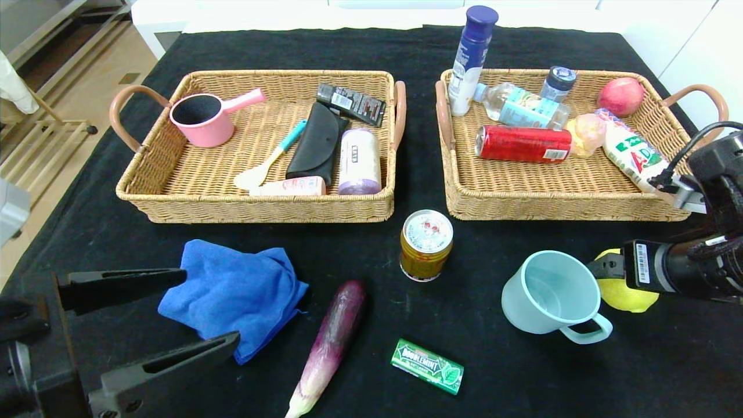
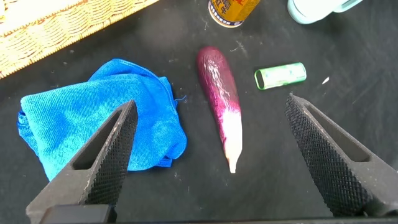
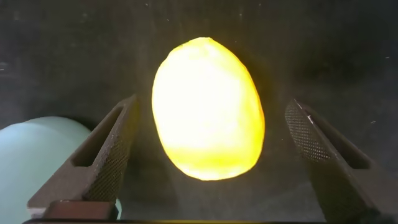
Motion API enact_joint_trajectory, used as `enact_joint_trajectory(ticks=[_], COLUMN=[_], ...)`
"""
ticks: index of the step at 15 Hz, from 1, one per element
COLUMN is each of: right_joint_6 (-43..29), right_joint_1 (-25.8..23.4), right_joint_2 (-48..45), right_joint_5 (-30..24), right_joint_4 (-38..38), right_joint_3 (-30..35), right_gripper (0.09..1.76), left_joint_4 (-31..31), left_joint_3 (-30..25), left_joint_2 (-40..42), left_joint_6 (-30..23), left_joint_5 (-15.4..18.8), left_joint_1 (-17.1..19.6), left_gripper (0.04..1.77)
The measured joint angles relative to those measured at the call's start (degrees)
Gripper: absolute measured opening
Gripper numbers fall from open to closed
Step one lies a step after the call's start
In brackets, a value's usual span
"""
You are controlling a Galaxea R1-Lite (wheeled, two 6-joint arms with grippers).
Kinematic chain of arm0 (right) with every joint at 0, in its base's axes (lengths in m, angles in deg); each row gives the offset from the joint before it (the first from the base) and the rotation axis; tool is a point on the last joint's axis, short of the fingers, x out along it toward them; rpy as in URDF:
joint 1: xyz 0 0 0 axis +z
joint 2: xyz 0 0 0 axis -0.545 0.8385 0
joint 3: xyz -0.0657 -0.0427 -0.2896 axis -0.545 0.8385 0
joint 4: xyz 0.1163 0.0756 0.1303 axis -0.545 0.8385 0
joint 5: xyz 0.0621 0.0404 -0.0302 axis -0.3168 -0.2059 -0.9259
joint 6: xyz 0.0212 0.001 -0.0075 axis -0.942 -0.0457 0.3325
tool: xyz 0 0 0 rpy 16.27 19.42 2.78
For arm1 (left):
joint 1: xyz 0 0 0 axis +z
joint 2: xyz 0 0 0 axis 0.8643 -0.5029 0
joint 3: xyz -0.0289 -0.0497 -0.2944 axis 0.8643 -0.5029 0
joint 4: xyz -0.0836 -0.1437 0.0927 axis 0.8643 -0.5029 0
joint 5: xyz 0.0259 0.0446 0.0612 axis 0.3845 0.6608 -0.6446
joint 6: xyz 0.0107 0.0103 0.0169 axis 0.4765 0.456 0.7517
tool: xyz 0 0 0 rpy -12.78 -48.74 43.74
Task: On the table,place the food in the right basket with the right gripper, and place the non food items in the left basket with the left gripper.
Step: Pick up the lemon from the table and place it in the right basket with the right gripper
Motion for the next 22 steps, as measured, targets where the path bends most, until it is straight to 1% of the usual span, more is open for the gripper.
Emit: enact_joint_trajectory(ticks=[5, 6, 7, 9, 10, 12, 22], right_joint_6=[-0.2, -0.21, -0.21, -0.21, -0.2, -0.12, -0.12], right_joint_1=[-0.01, -0.01, -0.01, -0.06, -0.09, -0.11, 0.16], right_joint_2=[1.02, 1.11, 1.13, 1.27, 1.28, 1.44, 2.02], right_joint_5=[0.02, 0.02, 0.11, 0.17, 0.2, 0.24, 0.5], right_joint_4=[0.0, 0.02, 0.02, 0.0, -0.02, -0.05, -0.24], right_joint_3=[0.02, 0.17, 0.33, 0.61, 0.66, 0.69, 1.84], right_gripper=[1.71, 1.64, 1.46, 1.16, 1.1, 1.06, 1.05], left_joint_4=[-0.05, -0.02, -0.02, -0.02, -0.02, -0.02, -0.05], left_joint_3=[-0.07, -0.07, -0.07, -0.07, -0.07, -0.07, -0.13], left_joint_2=[0.1, 0.2, 0.33, 0.55, 0.68, 0.94, 1.12], left_joint_6=[0.04, 0.06, 0.06, 0.06, 0.06, 0.06, 0.06], left_joint_5=[-0.05, -0.02, -0.06, -0.05, -0.05, -0.05, -0.09], left_joint_1=[0.0, 0.0, 0.0, 0.0, 0.0, 0.01, 0.0], left_gripper=[1.72, 1.72, 1.72, 1.72, 1.72, 1.72, 1.72])
